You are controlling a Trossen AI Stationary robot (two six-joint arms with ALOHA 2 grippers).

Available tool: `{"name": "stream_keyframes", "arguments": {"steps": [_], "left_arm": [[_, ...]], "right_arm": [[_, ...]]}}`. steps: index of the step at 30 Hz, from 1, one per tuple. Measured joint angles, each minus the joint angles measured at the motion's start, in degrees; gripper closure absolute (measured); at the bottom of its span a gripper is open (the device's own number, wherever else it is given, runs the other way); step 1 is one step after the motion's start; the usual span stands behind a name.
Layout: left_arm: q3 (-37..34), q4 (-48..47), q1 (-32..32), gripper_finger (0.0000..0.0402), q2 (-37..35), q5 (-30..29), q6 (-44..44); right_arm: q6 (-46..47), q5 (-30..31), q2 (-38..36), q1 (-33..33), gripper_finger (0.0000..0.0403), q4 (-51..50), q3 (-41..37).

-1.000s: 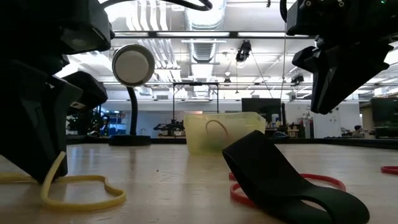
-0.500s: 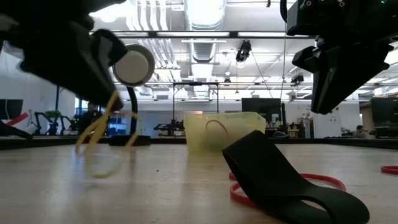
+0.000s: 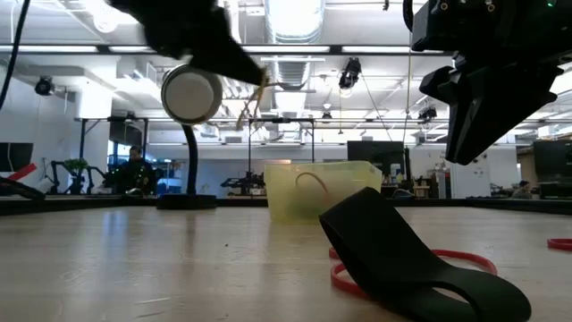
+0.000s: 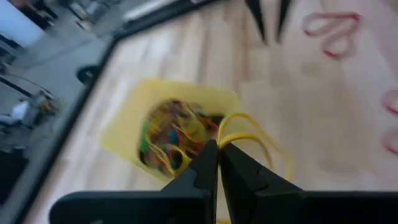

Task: Pick and place rubber bands into bin
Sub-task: Put the yellow rubber band into the yellow bin

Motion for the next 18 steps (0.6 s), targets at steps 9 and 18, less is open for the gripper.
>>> {"name": "stream_keyframes", "arguments": {"steps": [9,18], "left_arm": [[0.0,12.9,9.3,0.0401,0.6,2.0,13.5],[-0.1,21.2,17.2,0.0401,4.6,12.3,15.4]], "right_arm": [[0.0,0.0,0.0,0.0,0.0344,-0.1,-1.1],[-0.6,0.0,0.0,0.0,0.0344,0.0,-1.4]]}}
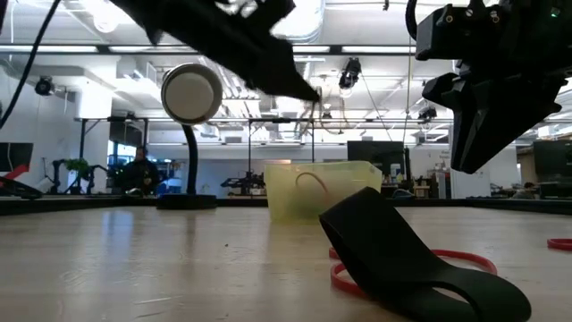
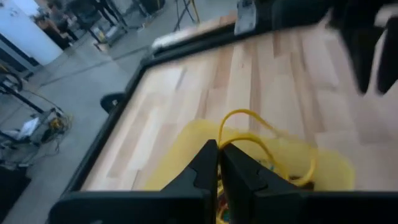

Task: Pick and place rubber bands into bin
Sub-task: Put the yellow rubber band into the yellow bin

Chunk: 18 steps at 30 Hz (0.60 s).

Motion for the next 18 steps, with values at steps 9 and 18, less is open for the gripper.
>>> {"name": "stream_keyframes", "arguments": {"steps": [9,18], "left_arm": [[0.4,1.7,3.0,0.0401,5.9,1.3,-0.2],[0.4,2.2,3.1,0.0372,6.6,2.2,-1.7]], "right_arm": [[-0.2,0.0,0.0,0.0,0.0344,0.0,0.0],[-0.2,0.5,0.0,0.0,0.0344,0.1,-0.2]]}}
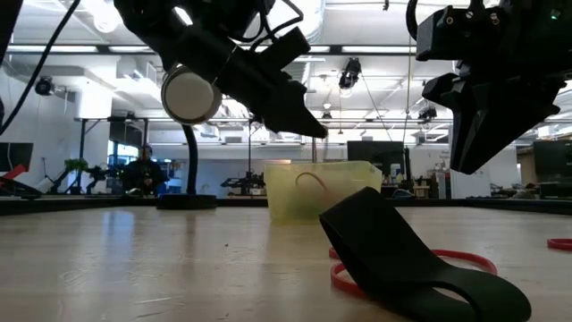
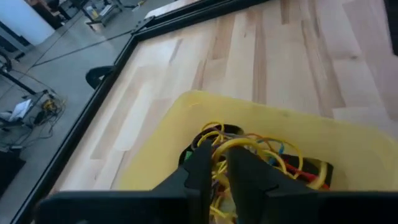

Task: Pick and place rubber bands into bin
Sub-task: Put the yellow rubber band into the yellow bin, then put the red rubber band into the yellow bin

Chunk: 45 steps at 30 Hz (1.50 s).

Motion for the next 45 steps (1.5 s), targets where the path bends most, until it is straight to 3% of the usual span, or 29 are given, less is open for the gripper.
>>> {"name": "stream_keyframes", "arguments": {"steps": [7,12,17,20,24,30,39,45], "left_arm": [[0.0,-0.3,0.0,0.0293,-0.1,3.3,-1.4],[0.5,-3.7,0.0,0.0264,-1.8,6.2,-2.1],[5.4,-18.2,0.5,0.0262,-2.6,10.1,-5.8],[7.7,-21.6,0.6,0.0262,-2.7,10.6,-5.7],[8.4,-22.0,0.5,0.0262,-2.7,11.6,-5.1],[8.6,-24.6,1.9,0.0262,-2.7,19.5,-6.3],[8.6,-24.4,1.8,0.0262,-2.9,19.6,-6.0],[8.6,-28.2,-0.3,0.0262,-3.7,19.7,-6.4]], "right_arm": [[0.0,1.0,0.0,0.0,0.0344,0.1,0.0],[0.2,1.0,0.0,0.0,0.0344,0.1,0.0],[0.3,1.0,0.0,0.0,0.0344,0.1,-0.2],[0.4,1.0,0.0,0.0,0.0344,0.4,-0.3],[0.4,1.0,0.0,0.0,0.0344,0.5,-0.3],[0.5,1.0,0.0,0.0,0.0344,0.6,-0.3],[2.4,0.3,0.0,0.0,0.0344,0.7,-0.3],[5.0,-5.9,0.0,0.4,0.0343,1.6,-0.7]]}}
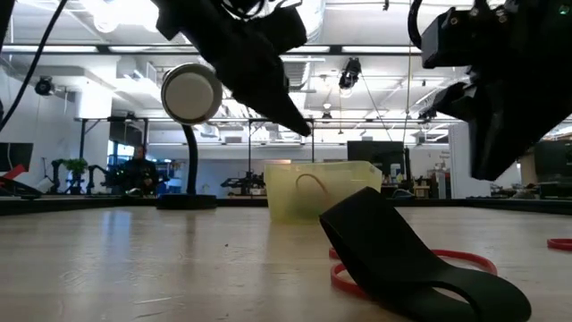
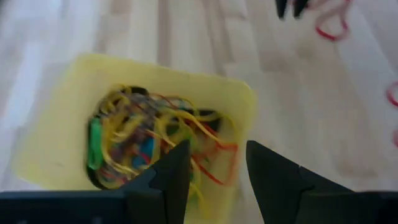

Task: Pick and place rubber bands into bin
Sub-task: Put the red rubber band into the yellow bin

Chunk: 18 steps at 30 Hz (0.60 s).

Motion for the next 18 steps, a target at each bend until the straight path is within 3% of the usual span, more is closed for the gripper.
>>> {"name": "stream_keyframes", "arguments": {"steps": [4,11,18], "left_arm": [[0.0,-4.2,-2.6,0.0262,-1.0,0.1,-2.5],[-2.0,-6.5,-8.3,0.0262,-2.8,-0.1,-5.6],[-3.4,-6.1,-11.1,0.0262,-3.0,-0.6,-5.8]], "right_arm": [[0.0,-5.3,0.0,1.2,0.0344,0.1,0.0],[0.2,-21.5,0.0,2.3,0.0337,-0.1,0.0],[0.1,-21.8,1.7,4.9,0.0336,0.9,0.0]]}}
